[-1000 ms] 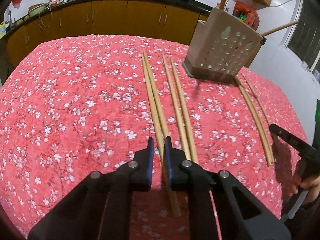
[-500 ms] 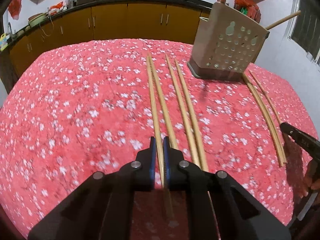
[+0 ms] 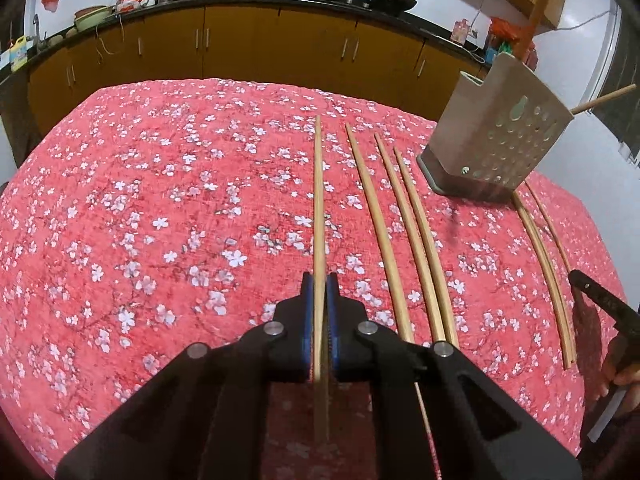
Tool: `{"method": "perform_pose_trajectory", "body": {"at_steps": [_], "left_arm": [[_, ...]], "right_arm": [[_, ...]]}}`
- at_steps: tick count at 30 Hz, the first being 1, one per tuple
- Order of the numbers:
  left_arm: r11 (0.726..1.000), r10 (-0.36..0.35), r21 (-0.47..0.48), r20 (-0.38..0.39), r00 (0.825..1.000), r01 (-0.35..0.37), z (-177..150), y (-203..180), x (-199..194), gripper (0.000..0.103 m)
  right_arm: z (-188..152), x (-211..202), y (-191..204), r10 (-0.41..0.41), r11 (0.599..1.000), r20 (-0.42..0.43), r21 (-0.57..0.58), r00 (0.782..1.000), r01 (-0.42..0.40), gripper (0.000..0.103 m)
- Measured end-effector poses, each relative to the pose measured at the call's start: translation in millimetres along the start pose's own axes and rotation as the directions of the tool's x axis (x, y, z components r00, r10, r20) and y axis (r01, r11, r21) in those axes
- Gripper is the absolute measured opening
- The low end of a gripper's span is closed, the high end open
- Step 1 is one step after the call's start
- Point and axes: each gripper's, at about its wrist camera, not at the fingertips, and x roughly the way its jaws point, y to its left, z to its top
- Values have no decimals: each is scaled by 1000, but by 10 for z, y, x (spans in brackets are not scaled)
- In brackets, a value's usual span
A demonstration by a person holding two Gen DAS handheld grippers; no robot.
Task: Organize utensils
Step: 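Lift the held chopsticks off the tablecloth with both grippers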
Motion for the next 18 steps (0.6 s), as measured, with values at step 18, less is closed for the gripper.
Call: {"method": "perform_pose_trajectory", "body": {"at_steps": [18], "left_arm": [[997, 41, 59, -3, 999, -41, -129, -76, -117, 9]], "right_arm": [[-54, -82, 44, -20, 999, -2, -48, 1000, 20, 8]]}}
